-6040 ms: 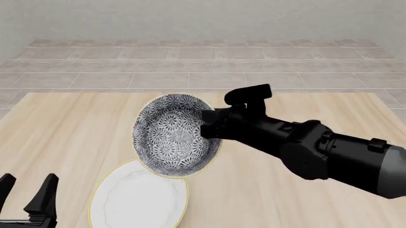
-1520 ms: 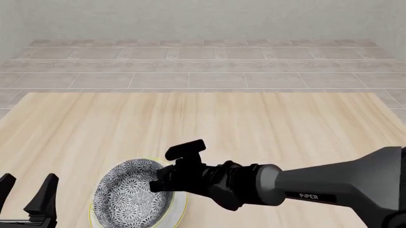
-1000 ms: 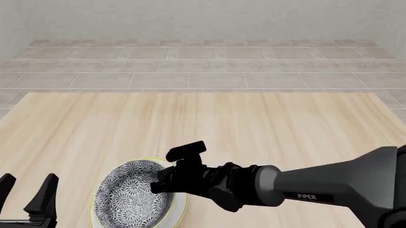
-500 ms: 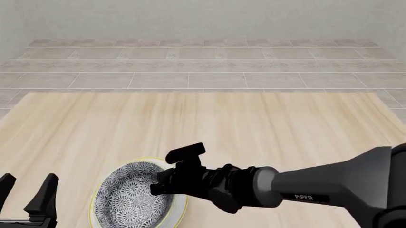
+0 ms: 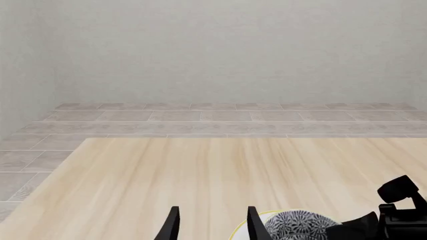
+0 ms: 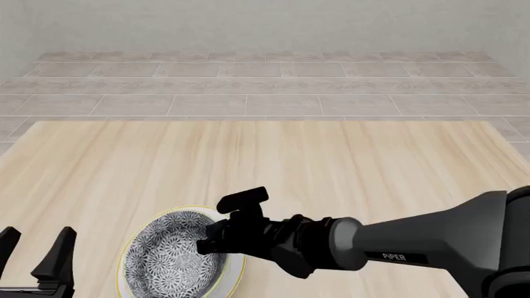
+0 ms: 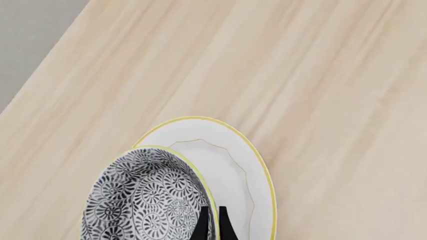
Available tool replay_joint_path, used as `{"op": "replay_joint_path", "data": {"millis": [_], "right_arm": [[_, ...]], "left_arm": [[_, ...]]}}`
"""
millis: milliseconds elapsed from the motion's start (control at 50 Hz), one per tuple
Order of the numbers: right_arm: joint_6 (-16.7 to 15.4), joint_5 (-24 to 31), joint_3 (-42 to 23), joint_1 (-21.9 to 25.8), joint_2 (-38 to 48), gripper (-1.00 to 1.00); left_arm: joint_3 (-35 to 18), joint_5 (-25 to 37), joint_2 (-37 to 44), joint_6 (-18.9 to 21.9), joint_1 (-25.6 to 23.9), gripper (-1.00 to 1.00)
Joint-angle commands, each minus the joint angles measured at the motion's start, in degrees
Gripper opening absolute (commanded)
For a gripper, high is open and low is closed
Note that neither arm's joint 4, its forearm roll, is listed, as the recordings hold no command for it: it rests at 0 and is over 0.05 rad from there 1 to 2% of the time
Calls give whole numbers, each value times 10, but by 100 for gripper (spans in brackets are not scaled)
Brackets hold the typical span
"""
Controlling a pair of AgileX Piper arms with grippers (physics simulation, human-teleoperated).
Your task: Put the bowl on the plate.
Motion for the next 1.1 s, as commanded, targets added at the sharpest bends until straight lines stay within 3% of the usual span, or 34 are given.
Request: {"op": "replay_joint_path", "data": {"millis": [20, 720, 740, 1100], "right_arm": [[3, -1, -2, -1, -2, -100], [7, -5, 2, -3, 2, -100], [6, -4, 1, -5, 3, 100], [8, -3, 0, -12, 0, 100]], "left_arm": [[0, 0, 0, 0, 0, 100], [0, 0, 0, 0, 0, 100], [0, 0, 0, 0, 0, 100], [0, 0, 0, 0, 0, 100]]}}
